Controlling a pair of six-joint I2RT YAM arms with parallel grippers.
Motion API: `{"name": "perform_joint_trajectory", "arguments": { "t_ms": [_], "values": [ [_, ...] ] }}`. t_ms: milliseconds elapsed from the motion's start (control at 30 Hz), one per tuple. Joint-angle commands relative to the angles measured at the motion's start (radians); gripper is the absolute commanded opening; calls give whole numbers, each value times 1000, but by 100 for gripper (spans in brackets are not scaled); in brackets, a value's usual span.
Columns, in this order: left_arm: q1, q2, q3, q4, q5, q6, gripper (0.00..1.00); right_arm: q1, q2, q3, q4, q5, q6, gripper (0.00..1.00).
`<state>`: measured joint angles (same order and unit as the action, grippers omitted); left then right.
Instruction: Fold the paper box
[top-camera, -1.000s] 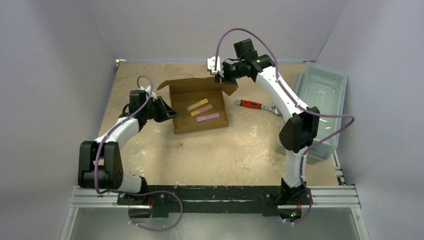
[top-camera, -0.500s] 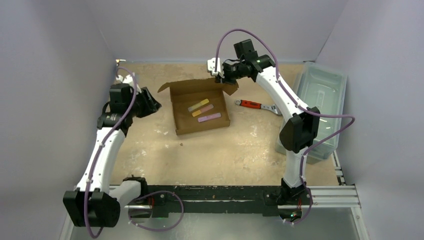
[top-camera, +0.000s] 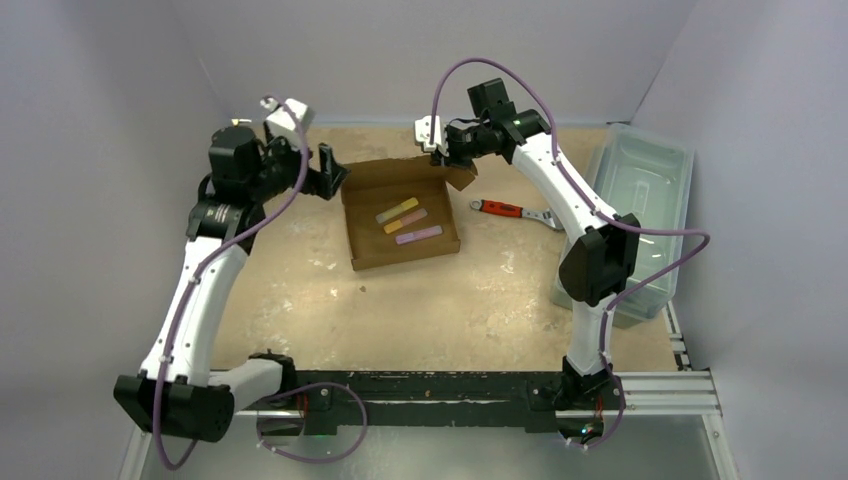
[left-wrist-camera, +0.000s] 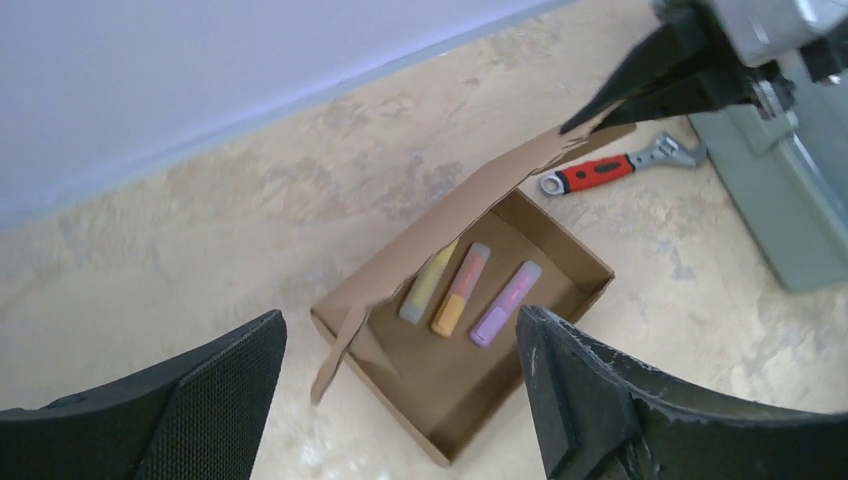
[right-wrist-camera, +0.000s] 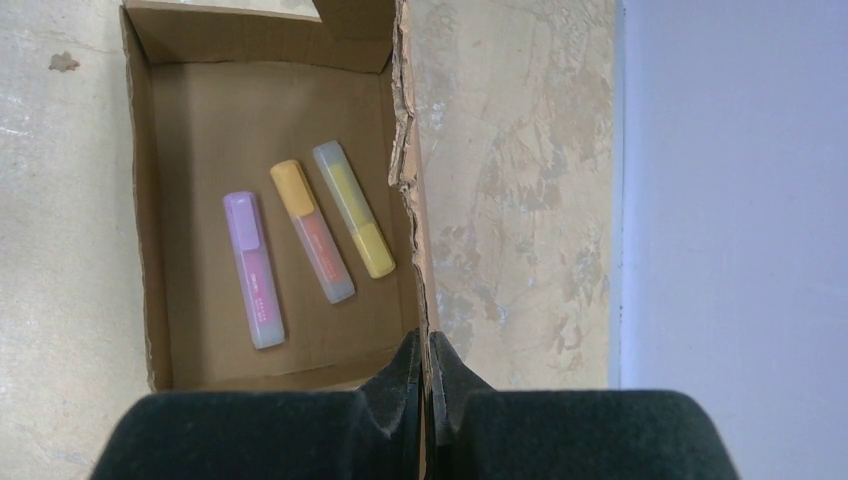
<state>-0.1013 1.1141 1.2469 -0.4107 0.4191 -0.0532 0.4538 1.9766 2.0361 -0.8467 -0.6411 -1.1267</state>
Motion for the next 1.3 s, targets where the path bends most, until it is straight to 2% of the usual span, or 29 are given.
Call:
{"name": "perform_joint_trajectory", "arguments": {
  "t_ms": [0,133,200,300,533,667,767,833,967,1000,1067,1100,1267],
  "values": [
    [-90,115,141,-31,58,344,84,2,-24,10,-12,-14,-7,4],
    [-137,234,229,-50,106,432,80,3,-25,7,-13,-17,-7,4],
    [-143,272,246,-43,141,440,67,3,-29,4,-14,-17,-7,4],
    [-155,298,249,-45,164,455,59,3,-32,4,-12,-17,-7,4],
    [-202,311,226,-88,85,539,45,3,-25,13,-15,-20,-5,4],
    [-221,323,223,-103,11,569,22,3,-25,15,-15,-23,-4,5],
    [-229,323,221,-108,-32,587,11,3,-30,12,-13,-28,1,6],
    [-237,323,220,-112,-51,596,7,3,-33,10,-11,-31,6,7],
    [-245,323,217,-113,-66,606,5,3,-38,4,-6,-32,13,7],
    [-247,323,217,-111,-67,607,7,3,-38,3,-6,-34,12,7],
    [-247,325,215,-106,-68,605,20,3,-39,4,-6,-34,13,7],
    [-247,326,215,-105,-67,607,23,3,-39,3,-7,-33,13,7],
    [-247,340,225,-102,-69,619,28,3,-38,3,-11,-40,10,7]
  ]
}}
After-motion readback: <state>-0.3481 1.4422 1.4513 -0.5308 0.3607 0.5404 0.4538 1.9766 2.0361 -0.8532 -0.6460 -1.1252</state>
